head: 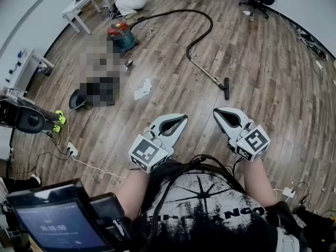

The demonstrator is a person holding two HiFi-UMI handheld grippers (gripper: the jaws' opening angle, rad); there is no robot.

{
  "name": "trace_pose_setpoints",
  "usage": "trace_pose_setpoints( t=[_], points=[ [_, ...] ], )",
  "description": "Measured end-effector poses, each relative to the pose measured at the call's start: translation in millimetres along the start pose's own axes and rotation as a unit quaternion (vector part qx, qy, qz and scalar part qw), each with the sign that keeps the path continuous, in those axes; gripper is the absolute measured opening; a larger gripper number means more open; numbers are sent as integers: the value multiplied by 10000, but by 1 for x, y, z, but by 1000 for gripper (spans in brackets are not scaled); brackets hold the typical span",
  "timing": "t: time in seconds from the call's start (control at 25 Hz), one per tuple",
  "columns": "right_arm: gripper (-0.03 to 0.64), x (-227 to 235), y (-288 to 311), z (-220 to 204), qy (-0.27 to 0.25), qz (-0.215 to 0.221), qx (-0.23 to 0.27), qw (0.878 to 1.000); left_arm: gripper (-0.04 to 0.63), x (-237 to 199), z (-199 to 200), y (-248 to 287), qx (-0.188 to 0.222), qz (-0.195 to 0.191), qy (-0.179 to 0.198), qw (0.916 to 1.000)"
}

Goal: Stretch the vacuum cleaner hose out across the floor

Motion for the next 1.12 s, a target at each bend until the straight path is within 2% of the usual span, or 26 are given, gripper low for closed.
trace_pose_setpoints(
  t=[0.36, 0.56, 1.12],
  points=[
    [6, -9, 0, -5, 289, 298, 95, 9991, 2, 0, -3, -3, -30, 34, -75, 10000],
    [6, -10, -2, -15, 82, 226, -71, 9997, 2, 4, -10, -4, -94, 2, -75, 9999],
    [6, -6, -9, -20, -45, 164, -100, 9998, 2, 11, -21, -2, -163, -94, -257, 9995]
  ],
)
Point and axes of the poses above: the fingertips, and each gripper's own axes: y forward along the fingers, x to its right, z out of its top, the point moved 2 cm from there along -y, backward along the fingers, and after that the axes turned 5 degrees about z, right-handed, at the moved point
